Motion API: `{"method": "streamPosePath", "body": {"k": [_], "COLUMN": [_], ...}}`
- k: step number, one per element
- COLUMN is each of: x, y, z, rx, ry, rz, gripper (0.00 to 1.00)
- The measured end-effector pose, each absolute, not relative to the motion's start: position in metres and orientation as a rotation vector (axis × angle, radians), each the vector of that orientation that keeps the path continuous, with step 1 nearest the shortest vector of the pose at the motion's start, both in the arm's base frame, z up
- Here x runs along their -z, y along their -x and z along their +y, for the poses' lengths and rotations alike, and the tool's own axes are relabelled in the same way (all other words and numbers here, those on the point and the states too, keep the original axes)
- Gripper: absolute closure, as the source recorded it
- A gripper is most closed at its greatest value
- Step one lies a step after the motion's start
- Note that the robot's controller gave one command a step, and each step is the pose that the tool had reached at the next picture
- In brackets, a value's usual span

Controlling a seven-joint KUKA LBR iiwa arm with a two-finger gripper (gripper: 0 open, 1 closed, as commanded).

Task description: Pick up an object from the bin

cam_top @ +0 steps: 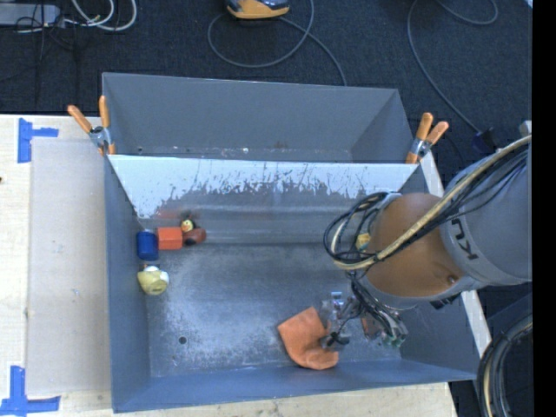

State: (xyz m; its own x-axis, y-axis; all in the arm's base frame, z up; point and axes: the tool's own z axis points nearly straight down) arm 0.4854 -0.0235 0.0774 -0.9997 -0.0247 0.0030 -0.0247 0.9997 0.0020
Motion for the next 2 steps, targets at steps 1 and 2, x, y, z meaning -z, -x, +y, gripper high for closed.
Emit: {"method": "streamPosePath", "body": {"k": [1, 2], "x": [-0.078, -0.149], "y": [-0.485, -0.475], "z": [-0.023, -0.021], "rx": [0.003, 0.003], "ry": [-0.041, -0.091], "rz": [-3.138, -3.136], "gripper": [1.00, 0.00]}}
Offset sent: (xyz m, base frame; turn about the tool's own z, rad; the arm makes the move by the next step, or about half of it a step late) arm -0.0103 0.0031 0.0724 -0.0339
